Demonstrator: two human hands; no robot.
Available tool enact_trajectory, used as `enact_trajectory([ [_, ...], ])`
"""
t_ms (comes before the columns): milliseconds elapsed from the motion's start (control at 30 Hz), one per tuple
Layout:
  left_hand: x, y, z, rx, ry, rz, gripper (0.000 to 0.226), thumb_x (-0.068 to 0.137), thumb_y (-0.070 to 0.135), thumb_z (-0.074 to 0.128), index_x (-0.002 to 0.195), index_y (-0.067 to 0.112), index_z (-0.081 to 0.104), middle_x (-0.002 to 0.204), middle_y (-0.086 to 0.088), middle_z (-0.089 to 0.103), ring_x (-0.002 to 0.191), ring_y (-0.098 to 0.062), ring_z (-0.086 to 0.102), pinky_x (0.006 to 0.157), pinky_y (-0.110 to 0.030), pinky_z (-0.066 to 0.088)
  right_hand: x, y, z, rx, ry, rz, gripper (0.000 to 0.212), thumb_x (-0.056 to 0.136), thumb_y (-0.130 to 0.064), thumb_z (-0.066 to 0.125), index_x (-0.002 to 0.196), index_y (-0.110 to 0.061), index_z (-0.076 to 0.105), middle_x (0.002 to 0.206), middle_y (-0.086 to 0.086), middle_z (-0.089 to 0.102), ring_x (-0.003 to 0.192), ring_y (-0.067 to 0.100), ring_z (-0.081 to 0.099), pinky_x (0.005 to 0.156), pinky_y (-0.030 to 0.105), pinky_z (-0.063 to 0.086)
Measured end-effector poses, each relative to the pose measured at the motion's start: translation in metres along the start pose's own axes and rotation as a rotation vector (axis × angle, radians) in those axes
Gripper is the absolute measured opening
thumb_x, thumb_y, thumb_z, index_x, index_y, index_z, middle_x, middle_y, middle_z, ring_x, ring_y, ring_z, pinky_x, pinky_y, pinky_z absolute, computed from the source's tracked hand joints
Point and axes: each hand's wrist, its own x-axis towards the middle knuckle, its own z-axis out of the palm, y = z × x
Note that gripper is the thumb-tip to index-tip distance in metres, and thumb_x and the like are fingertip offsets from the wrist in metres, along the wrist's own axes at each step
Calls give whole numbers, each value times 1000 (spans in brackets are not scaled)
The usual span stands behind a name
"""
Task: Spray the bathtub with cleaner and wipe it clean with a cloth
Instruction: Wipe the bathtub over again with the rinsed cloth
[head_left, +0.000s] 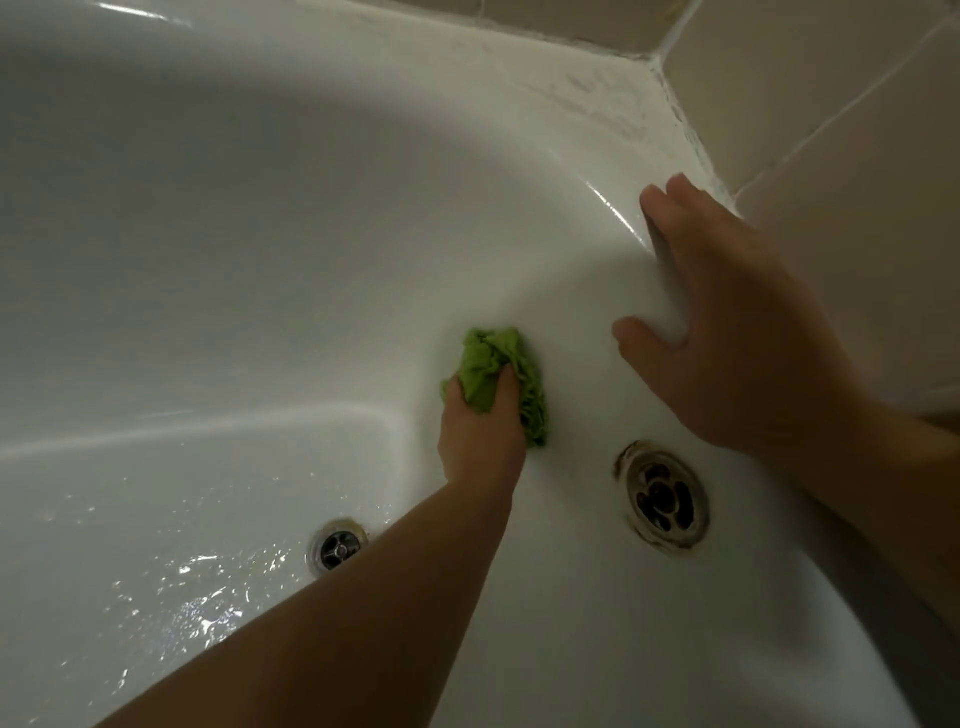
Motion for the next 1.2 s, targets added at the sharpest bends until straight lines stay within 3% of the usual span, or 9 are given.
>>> enact_trajectory([
  [200, -3, 18, 4, 31, -54, 264, 63, 87, 58, 70, 145, 54, 46, 125, 15, 62, 114, -5, 60, 96, -27, 52, 1, 0, 1, -18, 32, -14, 78, 88, -28, 69, 156, -8, 37, 161, 15, 36, 148, 30, 33, 118, 26, 19],
  [367, 4, -6, 0, 30, 31, 9, 50, 85, 65, 65, 128, 40, 60, 110, 11, 69, 105, -16, 65, 99, -44, 55, 0, 1, 1, -32, 15, 5, 82, 85, -36, 63, 158, -9, 35, 164, 15, 33, 151, 31, 31, 121, 29, 18],
  [500, 8, -6, 0, -127, -88, -24, 48, 81, 54, 77, 125, 39, 66, 107, 14, 73, 102, -9, 70, 92, -38, 59, 1, 2, 3, -42, 10, 2, 83, 85, -37, 63, 158, -7, 34, 164, 15, 32, 151, 30, 30, 122, 28, 16],
  [600, 18, -16, 0, -41, -10, 22, 49, 84, 59, 71, 128, 41, 62, 110, 15, 71, 104, -10, 67, 94, -38, 56, 1, 4, 4, -36, 12, 8, 84, 85, -37, 62, 158, -6, 35, 164, 16, 32, 151, 31, 30, 122, 25, 13],
  [733, 25, -31, -9, -13, 2, -201, 30, 89, 54, 71, 110, 33, 64, 101, 9, 69, 100, -17, 67, 96, -44, 57, 2, 3, 4, -37, 6, 9, 84, 84, -36, 62, 158, -6, 34, 164, 16, 32, 151, 32, 30, 123, 23, 12],
  [800, 23, -32, -9, -14, -66, -157, 33, 83, 55, 74, 108, 34, 68, 101, 10, 72, 98, -14, 68, 95, -43, 58, 1, 2, 4, -27, 5, 21, 85, 84, -38, 61, 158, -8, 34, 165, 14, 31, 151, 31, 30, 124, 31, 17],
  [900, 36, -31, -12, 21, -57, 3, 52, 84, 54, 73, 134, 45, 60, 113, 14, 70, 104, -9, 67, 95, -37, 56, 2, 4, 5, -19, 20, 18, 85, 83, -39, 61, 159, -10, 33, 165, 13, 31, 151, 32, 31, 124, 36, 21],
  [1067, 57, -59, -22, 350, 38, -10, 63, 93, 52, 61, 152, 40, 40, 139, -4, 52, 125, -28, 55, 108, -48, 46, 2, 2, 5, 3, 27, 35, 85, 82, -35, 63, 158, -10, 35, 164, 12, 33, 150, 30, 32, 123, 28, 18],
  [1200, 24, -68, -22, 245, -156, 23, 65, 78, 62, 63, 141, 48, 53, 121, 13, 67, 111, -13, 65, 98, -41, 55, 3, 0, 4, -3, 18, 19, 84, 82, -35, 63, 157, -8, 35, 164, 12, 34, 149, 30, 33, 122, 21, 15],
])
